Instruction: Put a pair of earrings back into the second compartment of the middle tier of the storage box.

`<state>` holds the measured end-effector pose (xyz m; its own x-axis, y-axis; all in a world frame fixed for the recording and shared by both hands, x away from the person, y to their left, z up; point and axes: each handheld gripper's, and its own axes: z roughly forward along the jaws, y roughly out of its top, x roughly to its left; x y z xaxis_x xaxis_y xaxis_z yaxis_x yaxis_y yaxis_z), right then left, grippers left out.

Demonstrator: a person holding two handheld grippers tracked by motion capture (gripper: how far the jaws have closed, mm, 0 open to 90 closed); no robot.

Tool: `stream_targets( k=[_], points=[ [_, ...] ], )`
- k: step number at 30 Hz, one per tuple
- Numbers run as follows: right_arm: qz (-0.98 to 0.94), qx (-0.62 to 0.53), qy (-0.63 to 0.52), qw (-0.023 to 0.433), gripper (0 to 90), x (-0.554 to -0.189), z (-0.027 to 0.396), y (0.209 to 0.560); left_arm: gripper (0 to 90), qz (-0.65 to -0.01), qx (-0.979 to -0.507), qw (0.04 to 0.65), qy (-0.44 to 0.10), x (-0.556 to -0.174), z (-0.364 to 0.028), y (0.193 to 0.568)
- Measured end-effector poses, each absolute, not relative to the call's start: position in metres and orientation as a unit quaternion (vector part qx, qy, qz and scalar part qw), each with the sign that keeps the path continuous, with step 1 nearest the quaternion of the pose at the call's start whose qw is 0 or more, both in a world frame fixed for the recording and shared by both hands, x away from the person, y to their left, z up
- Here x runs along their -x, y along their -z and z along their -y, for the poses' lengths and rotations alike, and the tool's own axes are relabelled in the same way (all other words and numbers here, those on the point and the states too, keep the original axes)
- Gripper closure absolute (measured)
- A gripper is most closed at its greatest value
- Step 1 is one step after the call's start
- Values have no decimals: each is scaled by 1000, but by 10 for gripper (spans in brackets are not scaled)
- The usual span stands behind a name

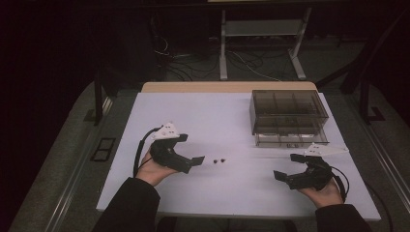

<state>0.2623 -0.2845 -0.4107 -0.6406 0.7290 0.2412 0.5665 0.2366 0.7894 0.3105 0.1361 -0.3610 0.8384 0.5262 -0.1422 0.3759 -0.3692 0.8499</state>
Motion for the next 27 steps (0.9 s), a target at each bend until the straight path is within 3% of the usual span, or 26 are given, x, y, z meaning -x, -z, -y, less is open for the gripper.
stream_targets(
  k=[27],
  points=[
    [-786, -410, -455, 85, 3, -262, 283, 411, 0, -263, -841, 470, -57, -332, -103, 383]
  ],
)
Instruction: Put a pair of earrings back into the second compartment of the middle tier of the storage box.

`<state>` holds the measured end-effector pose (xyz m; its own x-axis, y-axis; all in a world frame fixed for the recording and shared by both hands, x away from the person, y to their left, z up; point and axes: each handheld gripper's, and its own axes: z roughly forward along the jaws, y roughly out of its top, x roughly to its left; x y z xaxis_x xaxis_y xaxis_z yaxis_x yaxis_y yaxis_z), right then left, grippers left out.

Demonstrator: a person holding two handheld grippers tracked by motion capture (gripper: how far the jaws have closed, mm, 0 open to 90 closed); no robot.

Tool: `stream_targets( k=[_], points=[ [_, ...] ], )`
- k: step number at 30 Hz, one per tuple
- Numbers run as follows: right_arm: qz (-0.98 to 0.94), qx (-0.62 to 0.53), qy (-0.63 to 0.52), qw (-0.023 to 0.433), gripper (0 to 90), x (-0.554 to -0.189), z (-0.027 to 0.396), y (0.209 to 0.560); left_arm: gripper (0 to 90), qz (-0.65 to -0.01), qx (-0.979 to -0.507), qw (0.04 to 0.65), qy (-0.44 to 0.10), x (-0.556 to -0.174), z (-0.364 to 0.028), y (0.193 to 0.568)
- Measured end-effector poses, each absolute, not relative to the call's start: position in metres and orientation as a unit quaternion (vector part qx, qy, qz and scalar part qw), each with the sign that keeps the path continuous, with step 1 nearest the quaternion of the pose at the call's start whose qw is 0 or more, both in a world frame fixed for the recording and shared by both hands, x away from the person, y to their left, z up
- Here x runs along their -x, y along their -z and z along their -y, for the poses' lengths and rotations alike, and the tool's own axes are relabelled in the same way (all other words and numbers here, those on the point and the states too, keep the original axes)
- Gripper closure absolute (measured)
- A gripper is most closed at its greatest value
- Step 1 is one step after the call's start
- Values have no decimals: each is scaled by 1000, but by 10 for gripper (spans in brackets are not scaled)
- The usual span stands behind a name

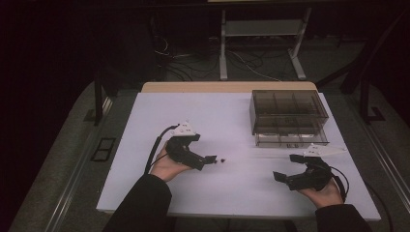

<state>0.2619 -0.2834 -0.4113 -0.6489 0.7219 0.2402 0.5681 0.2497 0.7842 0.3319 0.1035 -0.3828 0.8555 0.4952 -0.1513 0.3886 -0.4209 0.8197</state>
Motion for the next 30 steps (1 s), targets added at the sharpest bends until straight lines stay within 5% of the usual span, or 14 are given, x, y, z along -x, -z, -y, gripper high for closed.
stream_targets(
  k=[21, 30],
  points=[
    [-791, -407, -450, 81, 3, -262, 283, 412, 0, -255, -872, 417, -38, -348, -82, 414],
    [-794, -403, -448, 80, 3, -262, 282, 413, 137, -251, -890, 377, -48, -351, -74, 425]
  ],
)
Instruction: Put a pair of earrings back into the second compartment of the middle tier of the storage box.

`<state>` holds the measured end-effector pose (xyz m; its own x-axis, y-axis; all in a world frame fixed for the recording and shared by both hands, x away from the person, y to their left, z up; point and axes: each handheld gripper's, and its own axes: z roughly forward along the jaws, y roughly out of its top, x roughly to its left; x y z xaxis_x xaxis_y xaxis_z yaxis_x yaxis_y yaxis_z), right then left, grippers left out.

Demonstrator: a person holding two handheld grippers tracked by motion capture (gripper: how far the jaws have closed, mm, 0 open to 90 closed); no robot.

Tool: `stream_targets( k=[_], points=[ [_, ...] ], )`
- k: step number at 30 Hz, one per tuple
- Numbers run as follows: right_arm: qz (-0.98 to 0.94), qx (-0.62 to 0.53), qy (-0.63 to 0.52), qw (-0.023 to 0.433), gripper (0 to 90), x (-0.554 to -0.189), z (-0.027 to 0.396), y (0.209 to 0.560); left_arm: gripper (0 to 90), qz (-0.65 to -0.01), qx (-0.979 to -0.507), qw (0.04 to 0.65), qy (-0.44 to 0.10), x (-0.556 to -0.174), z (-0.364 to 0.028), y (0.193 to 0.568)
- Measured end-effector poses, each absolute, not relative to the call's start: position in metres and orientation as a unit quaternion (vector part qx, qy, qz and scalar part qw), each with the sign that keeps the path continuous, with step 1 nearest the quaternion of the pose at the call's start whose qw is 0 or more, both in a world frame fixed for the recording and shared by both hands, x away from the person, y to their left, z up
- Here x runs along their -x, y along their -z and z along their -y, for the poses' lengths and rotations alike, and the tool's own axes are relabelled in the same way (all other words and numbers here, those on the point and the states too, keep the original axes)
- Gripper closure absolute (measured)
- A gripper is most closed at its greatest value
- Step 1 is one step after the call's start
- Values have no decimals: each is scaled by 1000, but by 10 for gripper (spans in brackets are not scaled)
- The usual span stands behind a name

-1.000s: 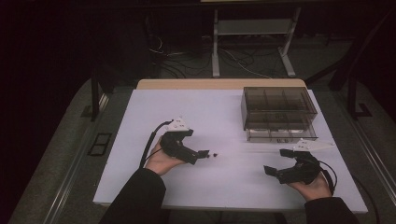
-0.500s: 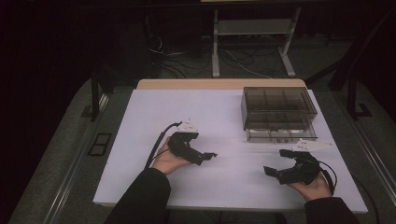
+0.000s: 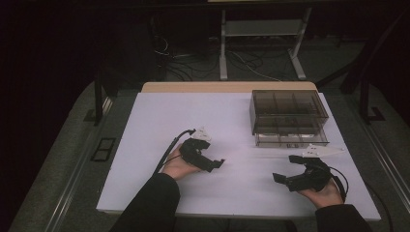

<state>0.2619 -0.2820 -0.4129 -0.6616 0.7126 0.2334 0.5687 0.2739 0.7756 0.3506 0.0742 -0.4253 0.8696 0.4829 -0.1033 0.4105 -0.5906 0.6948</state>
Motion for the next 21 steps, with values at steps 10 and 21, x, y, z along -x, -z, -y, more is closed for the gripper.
stream_targets(
  k=[10, 21],
  points=[
    [-796, -402, -446, 78, 3, -262, 282, 413, 397, -230, -910, 339, -65, -349, -68, 435],
    [-798, -400, -445, 75, 4, -262, 282, 414, 603, -225, -912, 339, -52, -352, -66, 441]
  ],
)
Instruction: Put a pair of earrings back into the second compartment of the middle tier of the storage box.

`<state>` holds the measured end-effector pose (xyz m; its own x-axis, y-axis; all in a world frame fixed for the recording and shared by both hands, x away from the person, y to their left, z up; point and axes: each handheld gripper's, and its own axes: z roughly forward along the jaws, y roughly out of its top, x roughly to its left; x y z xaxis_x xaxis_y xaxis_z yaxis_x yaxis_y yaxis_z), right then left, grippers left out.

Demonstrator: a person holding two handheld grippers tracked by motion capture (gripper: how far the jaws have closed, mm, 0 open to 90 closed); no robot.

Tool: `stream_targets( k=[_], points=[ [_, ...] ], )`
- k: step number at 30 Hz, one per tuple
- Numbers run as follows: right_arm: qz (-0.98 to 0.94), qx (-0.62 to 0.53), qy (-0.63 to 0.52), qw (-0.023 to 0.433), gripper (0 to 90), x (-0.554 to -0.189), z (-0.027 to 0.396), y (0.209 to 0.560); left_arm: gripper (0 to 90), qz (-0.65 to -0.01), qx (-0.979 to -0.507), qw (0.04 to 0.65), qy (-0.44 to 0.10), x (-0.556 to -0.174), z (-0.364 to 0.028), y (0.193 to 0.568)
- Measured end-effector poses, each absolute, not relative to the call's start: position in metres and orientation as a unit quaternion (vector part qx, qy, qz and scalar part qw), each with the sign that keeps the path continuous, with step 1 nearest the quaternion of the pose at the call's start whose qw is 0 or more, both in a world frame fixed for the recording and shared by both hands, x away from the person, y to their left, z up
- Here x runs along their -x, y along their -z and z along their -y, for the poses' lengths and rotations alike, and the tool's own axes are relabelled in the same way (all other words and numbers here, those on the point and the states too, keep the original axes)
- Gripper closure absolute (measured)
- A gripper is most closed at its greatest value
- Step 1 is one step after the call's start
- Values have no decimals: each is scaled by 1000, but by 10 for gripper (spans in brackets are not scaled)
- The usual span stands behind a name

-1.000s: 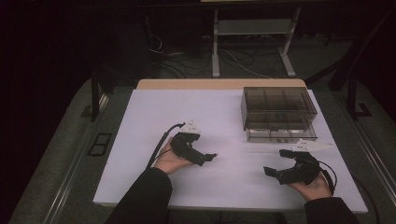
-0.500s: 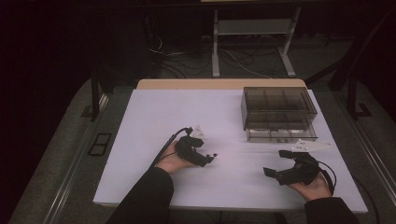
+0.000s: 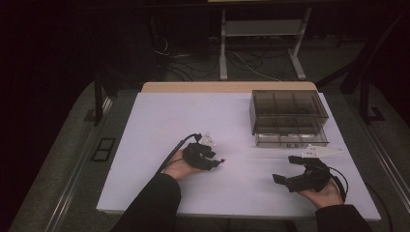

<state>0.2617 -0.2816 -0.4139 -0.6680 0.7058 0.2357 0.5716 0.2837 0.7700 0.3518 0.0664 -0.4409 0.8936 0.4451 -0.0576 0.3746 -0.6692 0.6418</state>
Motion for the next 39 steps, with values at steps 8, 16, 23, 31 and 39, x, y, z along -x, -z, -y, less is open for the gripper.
stream_targets(
  k=[8, 16, 23, 31, 39],
  points=[
    [-798, -398, -445, 76, 3, -262, 282, 414, 712, -223, -911, 345, -49, -355, -68, 442],
    [-799, -399, -444, 76, 4, -262, 283, 414, 786, -214, -913, 346, -41, -359, -69, 442],
    [-798, -402, -443, 73, 3, -261, 283, 414, 788, -216, -912, 348, -29, -361, -70, 441],
    [-797, -402, -445, 74, 3, -262, 285, 414, 788, -208, -913, 352, -13, -362, -65, 422],
    [-793, -405, -448, 76, 4, -262, 289, 415, 788, -202, -906, 372, 6, -366, -56, 401]
  ],
)
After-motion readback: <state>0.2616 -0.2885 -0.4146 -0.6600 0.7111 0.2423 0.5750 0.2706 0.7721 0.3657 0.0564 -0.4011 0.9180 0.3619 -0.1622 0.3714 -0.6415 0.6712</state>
